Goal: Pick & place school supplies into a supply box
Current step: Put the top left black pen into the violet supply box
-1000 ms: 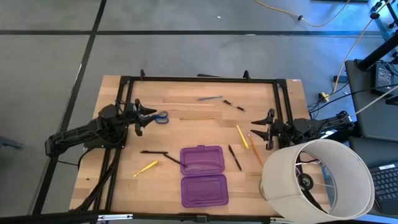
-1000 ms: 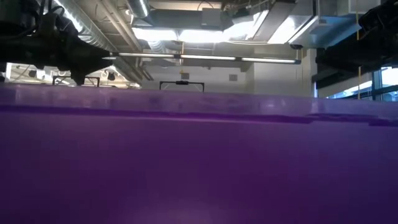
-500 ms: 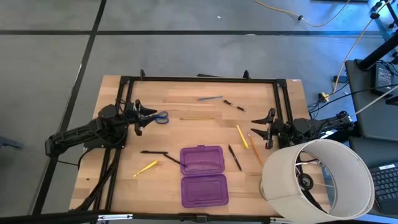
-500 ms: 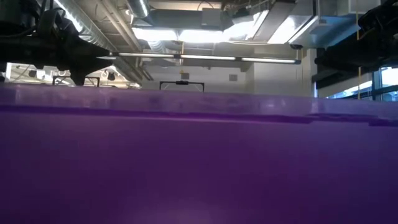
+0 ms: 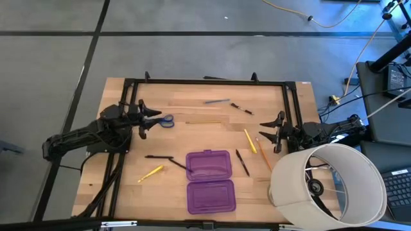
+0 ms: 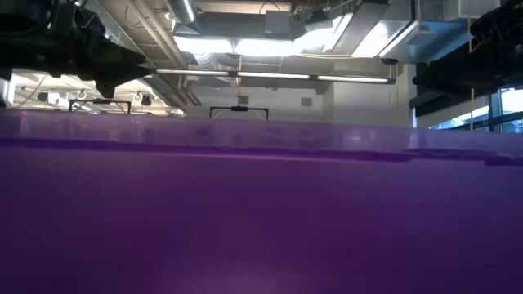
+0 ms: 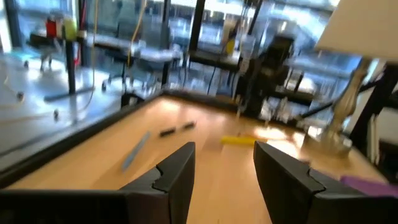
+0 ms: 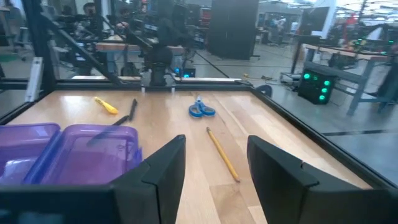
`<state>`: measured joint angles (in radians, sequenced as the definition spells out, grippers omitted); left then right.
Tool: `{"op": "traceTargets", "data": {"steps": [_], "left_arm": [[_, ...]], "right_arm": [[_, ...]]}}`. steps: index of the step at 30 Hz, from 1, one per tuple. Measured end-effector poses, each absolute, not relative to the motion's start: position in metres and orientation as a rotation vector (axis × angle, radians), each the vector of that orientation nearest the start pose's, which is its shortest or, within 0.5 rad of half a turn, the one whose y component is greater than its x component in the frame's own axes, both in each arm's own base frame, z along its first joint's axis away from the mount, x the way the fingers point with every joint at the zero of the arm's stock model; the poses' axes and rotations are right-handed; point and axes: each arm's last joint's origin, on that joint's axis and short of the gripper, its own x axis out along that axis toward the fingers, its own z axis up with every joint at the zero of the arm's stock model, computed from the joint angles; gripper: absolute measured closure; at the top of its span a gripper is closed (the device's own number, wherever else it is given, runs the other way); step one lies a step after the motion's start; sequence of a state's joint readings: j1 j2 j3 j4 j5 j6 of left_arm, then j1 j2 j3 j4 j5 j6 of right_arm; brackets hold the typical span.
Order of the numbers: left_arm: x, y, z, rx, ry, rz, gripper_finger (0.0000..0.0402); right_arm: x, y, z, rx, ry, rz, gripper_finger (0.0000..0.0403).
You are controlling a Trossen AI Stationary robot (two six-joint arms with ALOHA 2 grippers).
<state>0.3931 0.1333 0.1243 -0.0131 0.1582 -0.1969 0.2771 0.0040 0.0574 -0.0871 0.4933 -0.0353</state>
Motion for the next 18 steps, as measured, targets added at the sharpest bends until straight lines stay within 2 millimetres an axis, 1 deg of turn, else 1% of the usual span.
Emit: {"op": "traceTargets", "data": {"steps": [4, 7, 10, 13, 15, 18], "left_arm": [[0.099, 0.036, 0.207, -0.181, 0.103, 0.248, 0.0245], [0.102, 0.037, 0.222, -0.179, 0.206, 0.253, 0.0245], [0.102, 0.037, 0.244, -0.238, 0.363, 0.263, 0.0245], [0.104, 0.036, 0.259, -0.331, 0.54, 0.274, 0.0245], [0.11, 0.035, 0.263, -0.346, 0.623, 0.253, 0.0246], [0.124, 0.031, 0.253, -0.344, 0.756, 0.18, 0.0253]], "right_arm": [[0.091, 0.01, 0.175, -0.047, 0.034, -0.256, 0.0227], [0.091, 0.01, 0.175, -0.039, 0.033, -0.271, 0.0227], [0.091, 0.01, 0.175, -0.022, 0.031, -0.272, 0.0227], [0.091, 0.01, 0.175, -0.022, 0.031, -0.273, 0.0227], [0.09, 0.01, 0.175, -0.018, 0.03, -0.28, 0.0227], [0.091, 0.01, 0.175, -0.018, 0.031, -0.281, 0.0227]]}}
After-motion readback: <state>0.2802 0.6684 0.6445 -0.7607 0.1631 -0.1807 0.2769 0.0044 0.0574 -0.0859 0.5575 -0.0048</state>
